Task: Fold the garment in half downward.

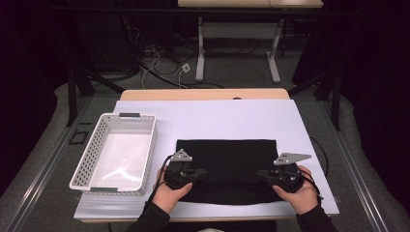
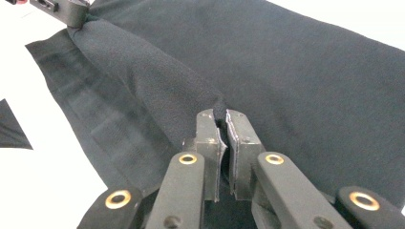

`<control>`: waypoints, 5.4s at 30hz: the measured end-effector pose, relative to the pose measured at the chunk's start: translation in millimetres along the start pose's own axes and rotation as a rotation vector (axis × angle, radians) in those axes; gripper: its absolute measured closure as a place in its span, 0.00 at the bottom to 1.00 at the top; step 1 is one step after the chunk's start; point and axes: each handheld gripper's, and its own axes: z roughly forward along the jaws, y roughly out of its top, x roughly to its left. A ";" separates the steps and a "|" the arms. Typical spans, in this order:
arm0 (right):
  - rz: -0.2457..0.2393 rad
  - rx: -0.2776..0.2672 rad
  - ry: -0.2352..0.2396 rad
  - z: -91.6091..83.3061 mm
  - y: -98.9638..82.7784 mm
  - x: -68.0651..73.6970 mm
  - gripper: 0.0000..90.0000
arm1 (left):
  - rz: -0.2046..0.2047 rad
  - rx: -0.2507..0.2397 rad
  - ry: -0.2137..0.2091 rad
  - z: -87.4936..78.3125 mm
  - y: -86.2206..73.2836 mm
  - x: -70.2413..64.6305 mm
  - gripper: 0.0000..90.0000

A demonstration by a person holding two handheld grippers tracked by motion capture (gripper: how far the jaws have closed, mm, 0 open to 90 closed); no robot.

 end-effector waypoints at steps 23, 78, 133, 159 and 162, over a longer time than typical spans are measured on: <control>0.023 -0.027 -0.008 -17.1 -20.7 13.2 0.77 | -0.022 -0.027 0.052 -21.0 -21.7 -3.6 0.70; 0.113 -0.098 -0.197 14.5 -32.6 -16.0 0.03 | -0.144 -0.064 0.186 3.4 -30.8 20.6 0.05; 0.236 -0.045 -0.297 43.1 54.5 -112.4 0.05 | -0.287 -0.094 0.362 18.6 60.2 104.3 0.23; 0.249 -0.002 -0.289 50.4 45.5 -132.2 0.34 | -0.273 0.052 0.483 33.7 50.8 121.9 0.56; 0.246 0.005 -0.289 51.6 44.4 -133.3 0.39 | -0.254 0.055 0.505 35.4 50.7 119.9 0.59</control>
